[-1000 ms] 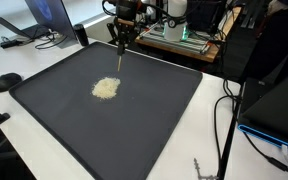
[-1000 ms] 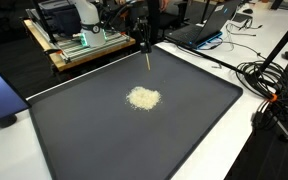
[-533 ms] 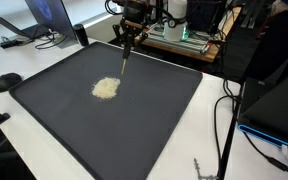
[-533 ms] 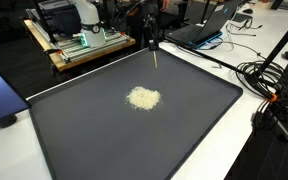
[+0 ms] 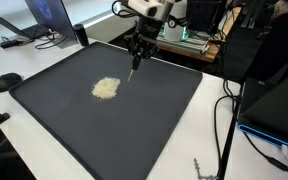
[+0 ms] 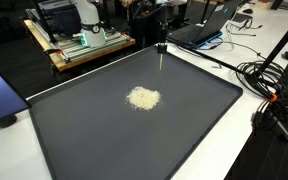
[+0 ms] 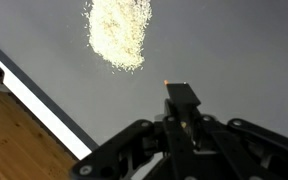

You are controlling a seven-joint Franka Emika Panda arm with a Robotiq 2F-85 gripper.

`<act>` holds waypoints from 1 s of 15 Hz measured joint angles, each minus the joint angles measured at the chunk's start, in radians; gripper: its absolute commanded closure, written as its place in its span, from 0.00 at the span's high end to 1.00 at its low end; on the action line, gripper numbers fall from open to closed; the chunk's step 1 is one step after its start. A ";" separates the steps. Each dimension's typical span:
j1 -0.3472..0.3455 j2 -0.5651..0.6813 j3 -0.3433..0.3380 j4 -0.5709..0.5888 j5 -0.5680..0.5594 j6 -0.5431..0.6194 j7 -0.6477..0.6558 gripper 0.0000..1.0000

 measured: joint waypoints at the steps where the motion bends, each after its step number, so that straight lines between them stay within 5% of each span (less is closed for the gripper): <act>1: 0.020 0.028 0.000 0.028 -0.016 -0.039 0.003 0.03; 8: 0.157 0.209 -0.010 0.233 -0.094 -0.278 -0.002 0.03; 15: 0.180 0.335 -0.014 0.410 -0.076 -0.422 -0.135 0.03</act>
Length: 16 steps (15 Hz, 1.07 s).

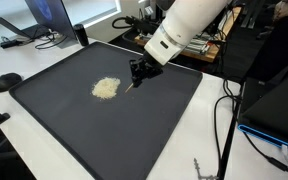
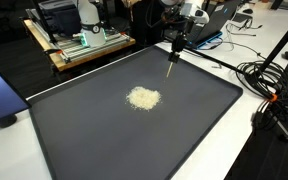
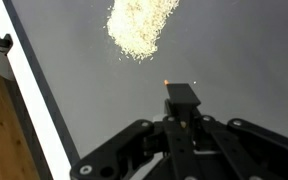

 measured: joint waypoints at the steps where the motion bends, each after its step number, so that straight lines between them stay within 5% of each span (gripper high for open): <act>1: -0.002 0.010 -0.002 0.020 0.009 -0.017 -0.023 0.03; 9: -0.002 0.034 -0.002 0.109 0.076 -0.192 -0.207 0.03; 16: -0.018 0.036 -0.004 0.153 0.153 -0.209 -0.237 0.03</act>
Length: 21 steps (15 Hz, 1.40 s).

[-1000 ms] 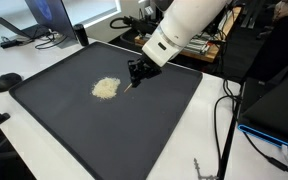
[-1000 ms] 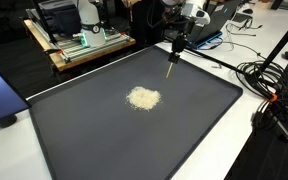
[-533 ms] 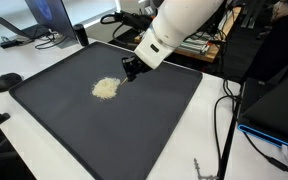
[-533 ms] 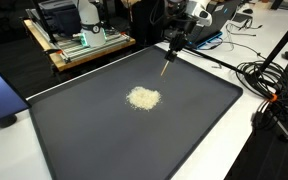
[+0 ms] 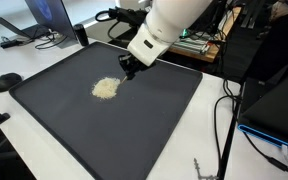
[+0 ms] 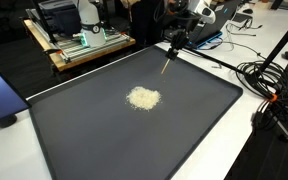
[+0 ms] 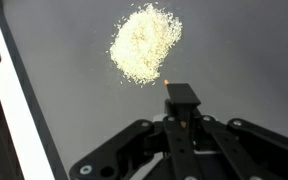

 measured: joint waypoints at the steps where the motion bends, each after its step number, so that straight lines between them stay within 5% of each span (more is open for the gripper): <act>1: -0.013 -0.001 0.000 0.013 0.040 0.001 0.000 0.03; 6: -0.109 -0.041 -0.019 0.039 0.258 0.058 -0.010 0.03; 12: -0.221 -0.114 -0.060 -0.057 0.472 0.274 -0.013 0.03; 21: -0.291 -0.161 -0.141 -0.237 0.557 0.516 -0.013 0.03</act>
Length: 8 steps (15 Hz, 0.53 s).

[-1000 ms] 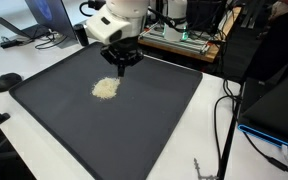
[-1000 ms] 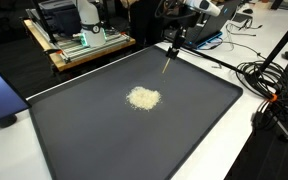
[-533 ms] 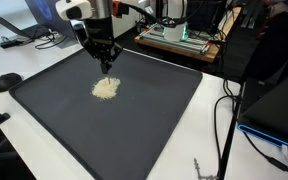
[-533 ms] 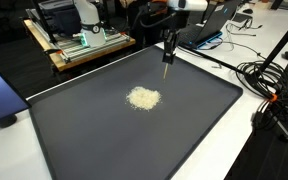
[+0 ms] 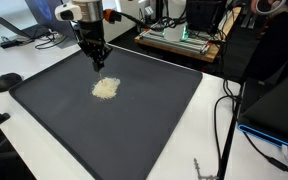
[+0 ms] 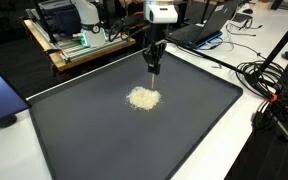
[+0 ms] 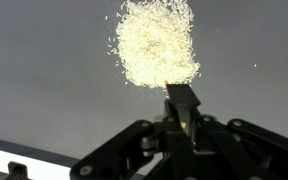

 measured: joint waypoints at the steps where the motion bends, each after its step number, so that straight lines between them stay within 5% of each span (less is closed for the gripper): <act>1: -0.003 0.001 -0.005 -0.008 0.002 0.008 0.000 0.03; 8: -0.012 0.018 -0.014 -0.020 0.055 0.029 -0.001 0.03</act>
